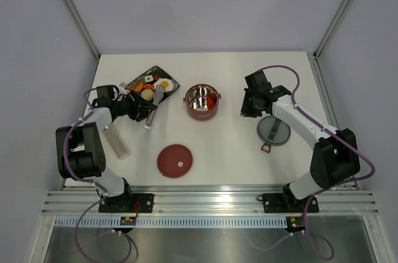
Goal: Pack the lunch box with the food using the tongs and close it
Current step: Pick up the fake food from the plate.
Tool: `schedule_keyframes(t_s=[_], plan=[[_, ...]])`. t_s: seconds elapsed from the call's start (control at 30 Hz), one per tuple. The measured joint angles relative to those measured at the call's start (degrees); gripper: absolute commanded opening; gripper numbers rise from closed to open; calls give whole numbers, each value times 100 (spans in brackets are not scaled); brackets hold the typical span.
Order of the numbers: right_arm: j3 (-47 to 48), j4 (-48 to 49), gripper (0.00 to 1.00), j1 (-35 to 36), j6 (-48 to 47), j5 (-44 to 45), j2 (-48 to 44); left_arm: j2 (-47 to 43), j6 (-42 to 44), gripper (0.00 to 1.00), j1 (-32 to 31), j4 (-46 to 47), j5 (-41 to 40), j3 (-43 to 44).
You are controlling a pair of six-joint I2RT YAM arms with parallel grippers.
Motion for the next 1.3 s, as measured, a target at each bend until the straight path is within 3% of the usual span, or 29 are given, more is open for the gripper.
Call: schedule_keyframes(t_s=[1.3], plan=[[0, -9, 20, 0, -2, -11, 0, 835, -662, 47, -144, 1058, 63, 181]])
